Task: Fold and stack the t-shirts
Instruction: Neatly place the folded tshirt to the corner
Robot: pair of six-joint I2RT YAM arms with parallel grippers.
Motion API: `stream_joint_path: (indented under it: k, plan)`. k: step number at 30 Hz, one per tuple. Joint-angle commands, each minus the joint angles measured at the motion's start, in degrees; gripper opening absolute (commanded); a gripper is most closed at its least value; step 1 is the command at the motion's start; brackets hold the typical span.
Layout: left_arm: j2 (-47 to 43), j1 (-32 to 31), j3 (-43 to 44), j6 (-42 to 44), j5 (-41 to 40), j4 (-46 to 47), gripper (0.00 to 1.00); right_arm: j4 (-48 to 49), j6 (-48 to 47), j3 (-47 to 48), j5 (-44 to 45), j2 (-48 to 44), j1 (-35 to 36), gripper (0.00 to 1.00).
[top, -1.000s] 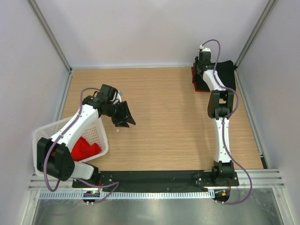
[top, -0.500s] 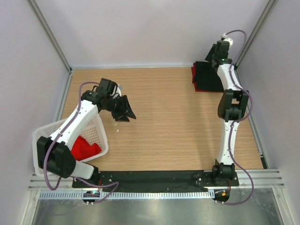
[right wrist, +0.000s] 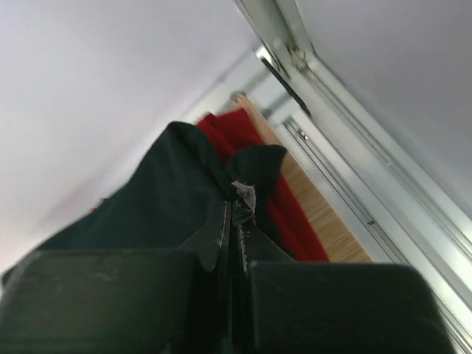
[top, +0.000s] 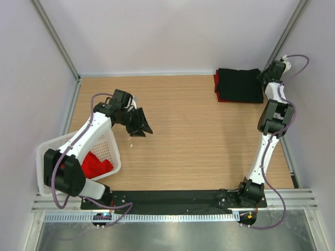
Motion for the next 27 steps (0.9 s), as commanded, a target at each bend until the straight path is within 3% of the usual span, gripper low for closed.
stream_joint_path:
  k: [1,6,10,20,24,27]
  plan:
    - [0.58,0.26,0.0,-0.6,0.56,2.31,0.44,2.97,0.14,3.61,-2.07,1.95,1.01,0.01]
    - [2.24,0.26,1.32,-0.6,0.39,1.96,0.44,0.95,-0.13,6.07,-1.54,5.99,0.13,0.01]
    - [3.13,0.26,2.2,-0.6,0.39,1.08,0.44,-0.63,1.63,6.24,4.96,6.08,0.04,0.01]
    - [4.8,0.26,5.18,-0.6,1.27,0.02,0.44,-14.43,4.18,12.66,12.96,7.23,0.75,0.01]
    - [3.92,0.26,7.03,0.1,0.74,-2.69,0.44,-14.25,1.55,15.29,9.36,6.62,1.53,0.11]
    - [2.35,0.26,8.52,0.89,-0.75,-4.63,0.45,-18.45,0.31,19.77,11.9,4.16,2.94,0.17]
